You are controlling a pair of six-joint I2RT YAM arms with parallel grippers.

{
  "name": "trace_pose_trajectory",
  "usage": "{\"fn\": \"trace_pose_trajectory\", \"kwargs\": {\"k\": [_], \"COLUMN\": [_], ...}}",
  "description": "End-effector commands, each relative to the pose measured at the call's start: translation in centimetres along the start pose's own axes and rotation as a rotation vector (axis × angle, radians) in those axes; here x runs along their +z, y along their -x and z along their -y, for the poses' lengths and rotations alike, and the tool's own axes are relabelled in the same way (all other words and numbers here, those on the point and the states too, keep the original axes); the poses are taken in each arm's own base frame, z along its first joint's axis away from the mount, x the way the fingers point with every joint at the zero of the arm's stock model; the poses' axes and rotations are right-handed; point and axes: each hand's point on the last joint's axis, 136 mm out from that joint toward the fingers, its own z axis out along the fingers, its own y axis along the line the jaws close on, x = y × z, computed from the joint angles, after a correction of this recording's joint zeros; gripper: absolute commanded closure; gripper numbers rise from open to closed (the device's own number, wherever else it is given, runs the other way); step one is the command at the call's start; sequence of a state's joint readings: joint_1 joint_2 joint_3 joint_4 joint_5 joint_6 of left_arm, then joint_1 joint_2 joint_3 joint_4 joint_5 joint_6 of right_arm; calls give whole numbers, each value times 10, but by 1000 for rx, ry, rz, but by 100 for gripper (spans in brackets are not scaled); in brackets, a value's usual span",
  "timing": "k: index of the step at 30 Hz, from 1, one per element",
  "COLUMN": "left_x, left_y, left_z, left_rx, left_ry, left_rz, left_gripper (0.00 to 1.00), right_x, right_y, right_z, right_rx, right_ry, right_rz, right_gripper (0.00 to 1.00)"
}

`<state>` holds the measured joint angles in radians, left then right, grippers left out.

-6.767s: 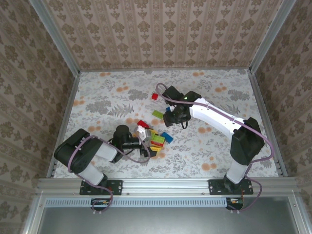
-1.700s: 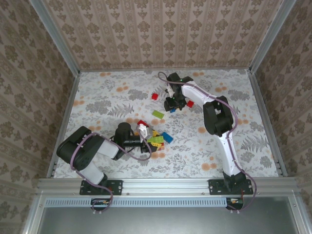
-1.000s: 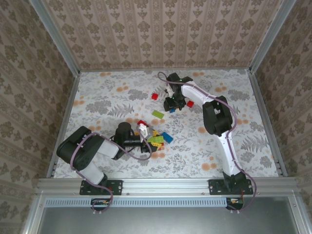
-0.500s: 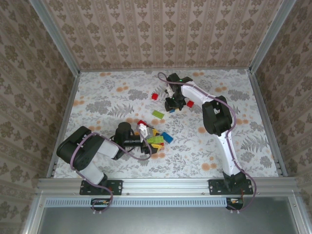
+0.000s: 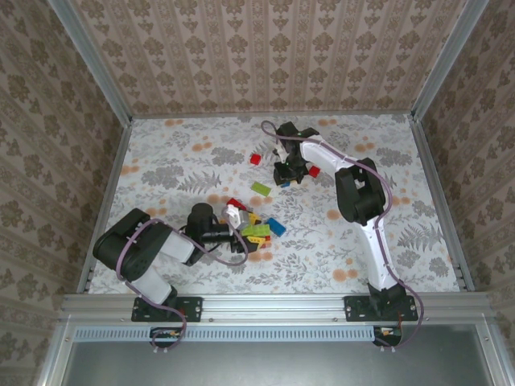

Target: Assemble a carrot with lego

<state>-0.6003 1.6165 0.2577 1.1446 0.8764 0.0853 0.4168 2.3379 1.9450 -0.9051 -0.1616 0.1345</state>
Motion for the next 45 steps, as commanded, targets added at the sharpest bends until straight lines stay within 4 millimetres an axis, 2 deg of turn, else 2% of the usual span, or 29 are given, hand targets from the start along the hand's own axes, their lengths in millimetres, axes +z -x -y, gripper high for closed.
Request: {"fn": "trace_pose_trajectory", "kwargs": {"k": [1,7,13,17,22,25,28,31,36,45], "left_x": [-3,-4,-4,-2,-1,0,0,1,2,3], "left_y": [11,12,11,9,8,7,7,6,5,4], "left_z": [6,8,10,8,8,9,10,10,10,10], "left_rx": [30,34,35,31,34,35,37,37,33,34], "left_ry": [-35,-44,-57,-57,-53,-55,-58,-61,-66,-63], "left_rz": [44,53,51,43,35,31,30,26,18,12], "left_gripper": [42,43,55,57,58,58,59,59,61,61], "right_x": [-14,-19,-38,-64,-116,-143,-161,-168,-160,-141], "right_y": [-5,-14,-29,-49,-90,-110,-130,-147,-163,-161], "right_z": [4,1,-5,-20,-44,-59,-78,-96,-117,-135], "right_rx": [16,17,11,-2,-24,-7,1,-7,-22,-39], "right_ry": [-23,-23,-45,-76,-144,-132,-109,-85,-67,-60], "right_rz": [7,7,14,22,44,81,107,115,113,110], "right_gripper": [63,64,65,66,66,67,68,68,68,68]}}
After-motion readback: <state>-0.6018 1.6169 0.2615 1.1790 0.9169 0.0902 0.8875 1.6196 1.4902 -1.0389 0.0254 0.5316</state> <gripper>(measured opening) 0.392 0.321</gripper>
